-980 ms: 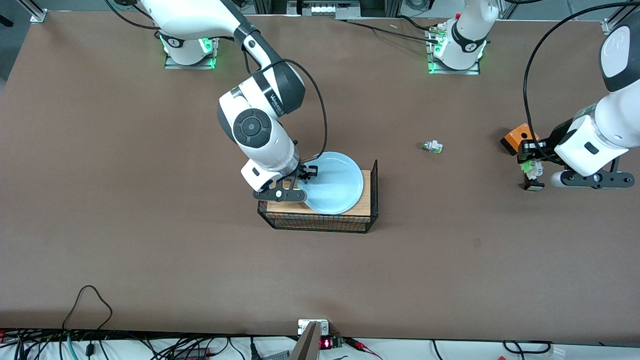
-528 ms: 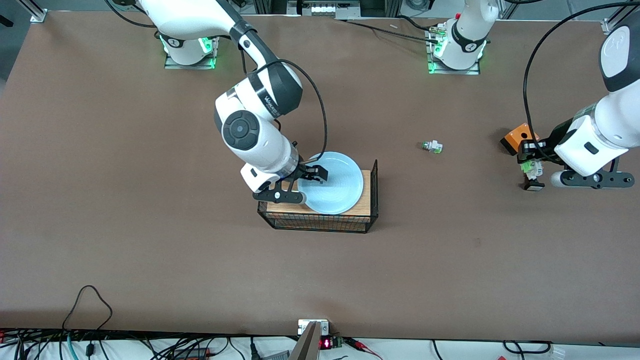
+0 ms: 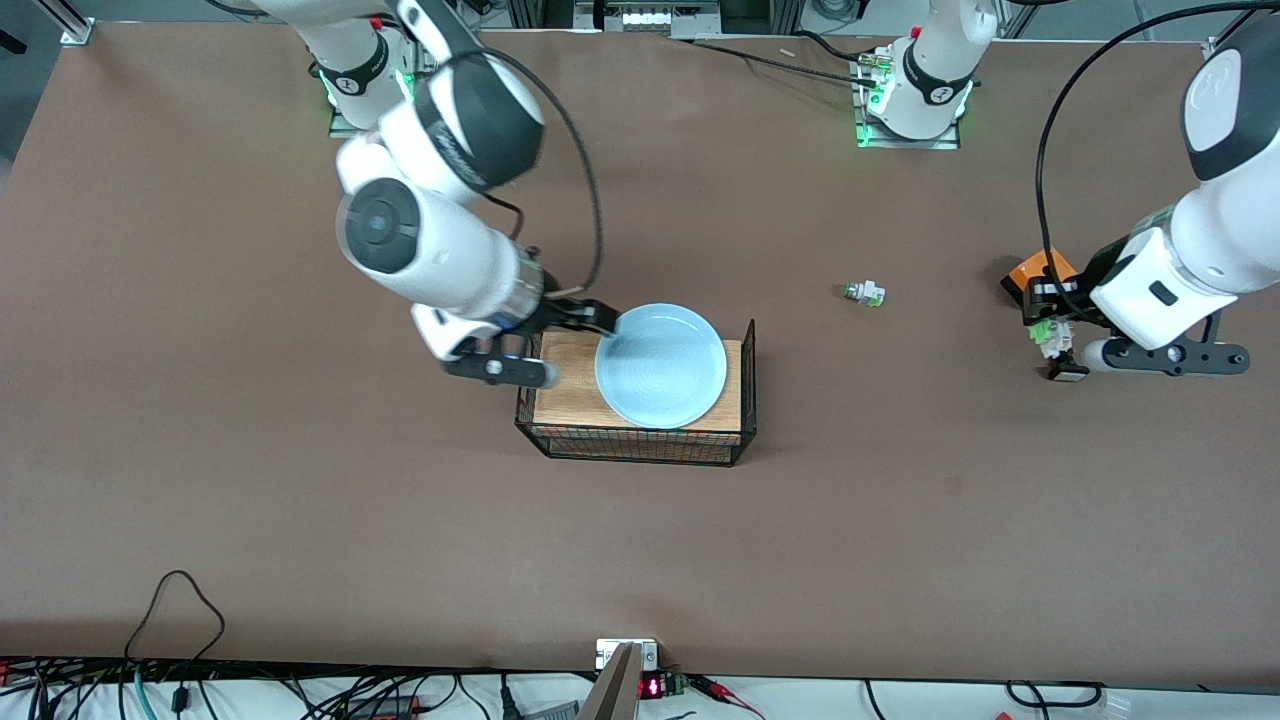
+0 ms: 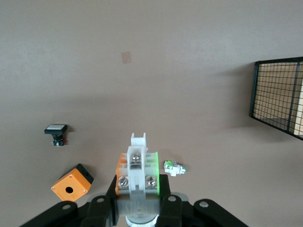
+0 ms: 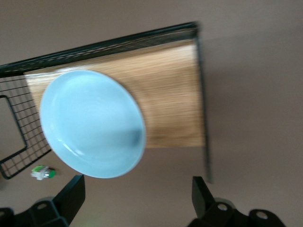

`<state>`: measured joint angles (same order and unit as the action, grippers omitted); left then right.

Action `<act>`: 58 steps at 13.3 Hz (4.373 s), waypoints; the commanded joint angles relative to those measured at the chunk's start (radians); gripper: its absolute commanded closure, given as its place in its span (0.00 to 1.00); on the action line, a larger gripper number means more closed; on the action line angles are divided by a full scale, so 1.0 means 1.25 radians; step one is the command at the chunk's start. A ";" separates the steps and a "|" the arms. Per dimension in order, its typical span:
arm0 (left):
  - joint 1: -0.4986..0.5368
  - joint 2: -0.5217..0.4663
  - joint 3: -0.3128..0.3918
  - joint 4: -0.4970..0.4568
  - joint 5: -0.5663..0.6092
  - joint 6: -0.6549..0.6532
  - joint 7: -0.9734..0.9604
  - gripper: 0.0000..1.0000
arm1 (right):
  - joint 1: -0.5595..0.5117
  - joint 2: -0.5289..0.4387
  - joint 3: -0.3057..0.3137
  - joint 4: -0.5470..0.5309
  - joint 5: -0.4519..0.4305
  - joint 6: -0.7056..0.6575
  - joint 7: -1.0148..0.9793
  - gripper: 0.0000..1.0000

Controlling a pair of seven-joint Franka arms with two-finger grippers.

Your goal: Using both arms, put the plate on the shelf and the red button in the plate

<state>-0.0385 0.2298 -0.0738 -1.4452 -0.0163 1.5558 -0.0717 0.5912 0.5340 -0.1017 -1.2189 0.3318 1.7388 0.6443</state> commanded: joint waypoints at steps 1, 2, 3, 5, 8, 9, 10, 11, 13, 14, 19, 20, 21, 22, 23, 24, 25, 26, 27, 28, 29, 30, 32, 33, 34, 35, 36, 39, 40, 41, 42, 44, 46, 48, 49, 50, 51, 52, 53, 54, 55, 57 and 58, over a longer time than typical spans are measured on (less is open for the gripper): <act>-0.010 0.008 -0.019 0.030 -0.010 -0.030 0.000 1.00 | -0.003 -0.060 -0.023 -0.003 -0.085 -0.101 -0.034 0.00; -0.011 0.008 -0.039 0.031 -0.013 -0.031 -0.002 1.00 | -0.007 -0.076 -0.029 -0.003 -0.122 -0.126 -0.090 0.00; -0.012 0.009 -0.059 0.031 -0.014 -0.031 -0.004 1.00 | -0.014 -0.090 -0.041 -0.003 -0.150 -0.157 -0.158 0.00; -0.022 0.009 -0.091 0.031 -0.016 -0.030 -0.037 1.00 | -0.057 -0.101 -0.077 -0.002 -0.155 -0.213 -0.273 0.00; -0.076 0.041 -0.114 0.033 -0.015 -0.021 -0.127 1.00 | -0.155 -0.113 -0.083 -0.003 -0.160 -0.262 -0.383 0.00; -0.101 0.053 -0.113 0.047 -0.014 -0.015 -0.141 1.00 | -0.181 -0.118 -0.083 -0.003 -0.172 -0.266 -0.395 0.00; -0.127 0.065 -0.114 0.055 -0.013 -0.009 -0.161 1.00 | -0.199 -0.125 -0.081 -0.004 -0.187 -0.272 -0.413 0.00; -0.159 0.074 -0.113 0.057 -0.012 -0.003 -0.171 1.00 | -0.211 -0.127 -0.082 -0.004 -0.194 -0.292 -0.440 0.00; -0.220 0.099 -0.112 0.057 -0.008 0.038 -0.187 1.00 | -0.238 -0.130 -0.084 -0.003 -0.198 -0.307 -0.472 0.00; -0.238 0.111 -0.113 0.058 -0.011 0.061 -0.210 1.00 | -0.241 -0.137 -0.083 -0.003 -0.200 -0.307 -0.474 0.00; -0.282 0.176 -0.113 0.075 -0.016 0.189 -0.227 1.00 | -0.243 -0.154 -0.106 -0.002 -0.218 -0.327 -0.482 0.00; -0.287 0.206 -0.114 0.107 -0.016 0.189 -0.246 1.00 | -0.240 -0.155 -0.110 -0.002 -0.216 -0.328 -0.479 0.00; -0.302 0.236 -0.113 0.142 -0.014 0.186 -0.265 1.00 | -0.237 -0.158 -0.109 -0.002 -0.219 -0.332 -0.476 0.00; -0.324 0.264 -0.109 0.162 -0.010 0.186 -0.280 1.00 | -0.237 -0.158 -0.111 -0.002 -0.222 -0.343 -0.476 0.00; -0.329 0.282 -0.108 0.174 -0.010 0.187 -0.285 1.00 | -0.245 -0.156 -0.110 -0.002 -0.231 -0.359 -0.480 0.00; -0.330 0.299 -0.108 0.184 -0.010 0.187 -0.295 1.00 | -0.256 -0.155 -0.117 -0.003 -0.217 -0.363 -0.482 0.00; -0.334 0.308 -0.108 0.188 -0.010 0.187 -0.300 1.00 | -0.274 -0.160 -0.116 -0.004 -0.176 -0.365 -0.477 0.00; -0.337 0.316 -0.108 0.189 -0.010 0.190 -0.301 1.00 | -0.286 -0.160 -0.115 -0.004 -0.144 -0.372 -0.481 0.00; -0.346 0.323 -0.107 0.189 -0.009 0.190 -0.301 1.00 | -0.278 -0.162 -0.114 -0.008 -0.145 -0.368 -0.481 0.00; -0.348 0.333 -0.107 0.190 -0.010 0.191 -0.301 1.00 | -0.277 -0.174 -0.108 -0.014 -0.156 -0.355 -0.474 0.00; -0.351 0.343 -0.107 0.194 -0.009 0.201 -0.301 1.00 | -0.279 -0.204 -0.094 -0.049 -0.159 -0.332 -0.474 0.00; -0.359 0.352 -0.105 0.195 -0.009 0.218 -0.303 1.00 | -0.289 -0.258 -0.064 -0.118 -0.176 -0.274 -0.475 0.00; -0.373 0.373 -0.103 0.205 -0.008 0.256 -0.311 1.00 | -0.356 -0.359 0.010 -0.261 -0.207 -0.164 -0.474 0.00; -0.373 0.384 -0.102 0.216 -0.008 0.259 -0.310 1.00 | -0.398 -0.392 0.045 -0.301 -0.205 -0.138 -0.471 0.00; -0.374 0.395 -0.102 0.229 -0.008 0.260 -0.310 1.00 | -0.426 -0.416 0.074 -0.329 -0.205 -0.121 -0.471 0.00; -0.377 0.405 -0.102 0.245 -0.008 0.260 -0.311 1.00 | -0.440 -0.438 0.083 -0.352 -0.204 -0.109 -0.471 0.00; -0.377 0.415 -0.102 0.257 -0.008 0.261 -0.310 1.00 | -0.440 -0.463 0.083 -0.378 -0.204 -0.099 -0.470 0.00; -0.377 0.425 -0.102 0.259 -0.007 0.289 -0.311 1.00 | -0.439 -0.523 0.098 -0.434 -0.204 -0.109 -0.480 0.00; -0.378 0.427 -0.102 0.257 -0.007 0.291 -0.310 1.00 | -0.443 -0.511 0.099 -0.414 -0.204 -0.163 -0.483 0.00; -0.378 0.431 -0.102 0.257 -0.007 0.294 -0.310 1.00 | -0.443 -0.494 0.099 -0.386 -0.202 -0.187 -0.483 0.00; -0.384 0.432 -0.101 0.257 -0.005 0.294 -0.310 0.97 | -0.436 -0.485 0.101 -0.369 -0.204 -0.194 -0.481 0.00; -0.389 0.441 -0.099 0.254 0.027 0.294 -0.310 0.77 | -0.415 -0.485 0.107 -0.365 -0.246 -0.195 -0.471 0.00; -0.390 0.442 -0.100 0.251 0.063 0.311 -0.302 0.00 | -0.420 -0.482 0.107 -0.366 -0.267 -0.205 -0.474 0.00; -0.389 0.441 -0.100 0.250 0.063 0.332 -0.302 0.00 | -0.425 -0.484 0.104 -0.365 -0.264 -0.247 -0.474 0.00; -0.389 0.440 -0.100 0.254 0.063 0.332 -0.307 0.00 | -0.438 -0.482 0.099 -0.364 -0.251 -0.303 -0.475 0.00; -0.389 0.431 -0.102 0.257 0.063 0.330 -0.310 0.00 | -0.443 -0.469 0.095 -0.364 -0.218 -0.341 -0.474 0.00; -0.386 0.420 -0.101 0.257 0.067 0.323 -0.308 0.00 | -0.446 -0.457 0.092 -0.352 -0.195 -0.344 -0.476 0.00; -0.382 0.399 -0.099 0.255 0.069 0.321 -0.307 0.00 | -0.446 -0.446 0.091 -0.333 -0.191 -0.342 -0.477 0.00; -0.375 0.371 -0.099 0.255 0.069 0.297 -0.307 0.00 | -0.445 -0.433 0.091 -0.320 -0.197 -0.341 -0.479 0.00; -0.369 0.343 -0.099 0.257 0.068 0.243 -0.307 0.00 | -0.443 -0.427 0.091 -0.307 -0.194 -0.339 -0.481 0.00; -0.360 0.320 -0.096 0.263 0.067 0.199 -0.307 0.00 | -0.437 -0.417 0.092 -0.288 -0.196 -0.339 -0.477 0.00; -0.307 0.272 -0.093 0.262 0.068 0.168 -0.302 0.00 | -0.437 -0.405 0.097 -0.264 -0.193 -0.339 -0.472 0.00; -0.276 0.251 -0.093 0.262 0.067 0.150 -0.300 0.00 | -0.435 -0.405 0.097 -0.262 -0.197 -0.334 -0.470 0.00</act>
<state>-0.4503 0.6024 -0.1841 -1.0981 0.0535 1.7850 -0.4511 0.0472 0.0091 0.0158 -1.5926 0.0756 1.3423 0.0570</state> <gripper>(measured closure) 0.000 0.000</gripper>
